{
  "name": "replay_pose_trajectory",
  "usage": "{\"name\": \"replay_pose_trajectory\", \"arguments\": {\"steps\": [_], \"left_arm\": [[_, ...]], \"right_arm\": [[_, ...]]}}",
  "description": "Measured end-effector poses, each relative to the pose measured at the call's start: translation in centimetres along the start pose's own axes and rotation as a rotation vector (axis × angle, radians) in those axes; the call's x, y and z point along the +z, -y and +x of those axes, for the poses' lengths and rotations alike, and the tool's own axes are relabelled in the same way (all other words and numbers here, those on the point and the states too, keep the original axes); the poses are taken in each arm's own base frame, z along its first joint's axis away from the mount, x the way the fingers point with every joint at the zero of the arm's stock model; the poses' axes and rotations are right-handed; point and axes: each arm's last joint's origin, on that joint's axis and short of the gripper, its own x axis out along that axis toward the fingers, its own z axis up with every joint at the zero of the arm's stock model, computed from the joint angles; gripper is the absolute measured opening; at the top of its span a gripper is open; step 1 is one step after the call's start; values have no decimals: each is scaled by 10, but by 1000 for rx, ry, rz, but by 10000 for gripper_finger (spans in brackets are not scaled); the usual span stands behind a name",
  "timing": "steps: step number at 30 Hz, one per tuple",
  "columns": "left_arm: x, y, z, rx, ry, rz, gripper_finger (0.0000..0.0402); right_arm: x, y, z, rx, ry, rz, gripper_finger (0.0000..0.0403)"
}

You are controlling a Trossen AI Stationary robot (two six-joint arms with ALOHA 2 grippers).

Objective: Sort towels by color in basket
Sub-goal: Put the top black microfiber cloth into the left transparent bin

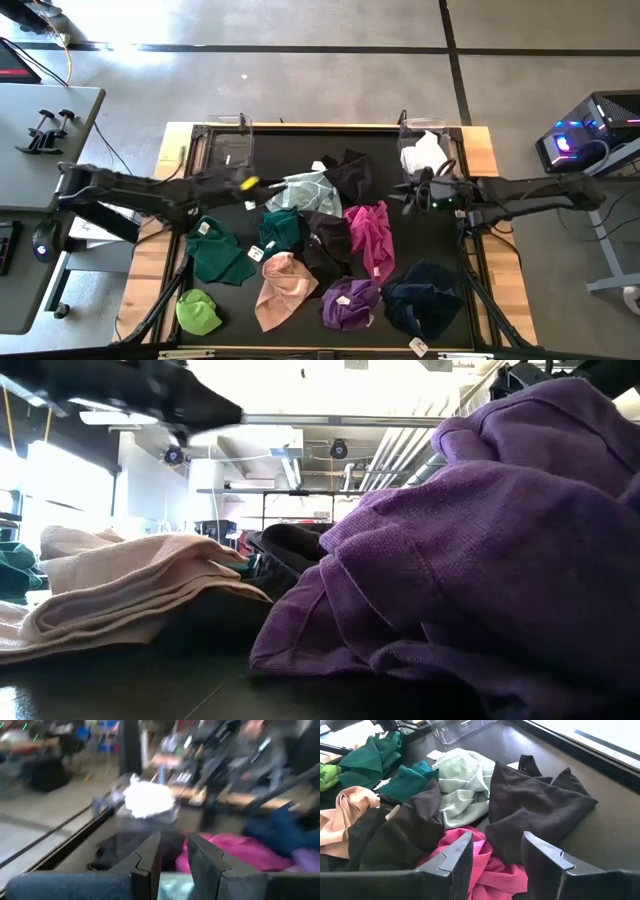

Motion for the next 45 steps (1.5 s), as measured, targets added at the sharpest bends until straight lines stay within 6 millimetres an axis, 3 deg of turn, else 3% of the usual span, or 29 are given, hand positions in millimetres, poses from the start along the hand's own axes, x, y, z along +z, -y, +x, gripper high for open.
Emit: {"name": "replay_pose_trajectory", "arguments": {"steps": [8,15,20,24,35,41,45], "left_arm": [[8,-12,93,26,-295,82,101],[1,-27,164,-122,-436,75,174],[-13,-28,202,-182,-479,165,232],[-25,-24,224,-185,-498,236,254],[-69,-22,265,-131,-584,269,246],[-89,-22,274,-83,-631,266,239],[-95,-22,275,-89,-660,253,205]], "right_arm": [[-2,-6,-2,1,18,-2,158],[-1,-7,-3,-46,56,17,158],[0,-7,-3,-39,69,24,158],[1,-8,-2,-49,87,30,158],[-6,-13,18,-112,22,8,158],[-9,-19,34,-124,-4,-4,158],[-10,-24,44,-100,1,2,158]]}}
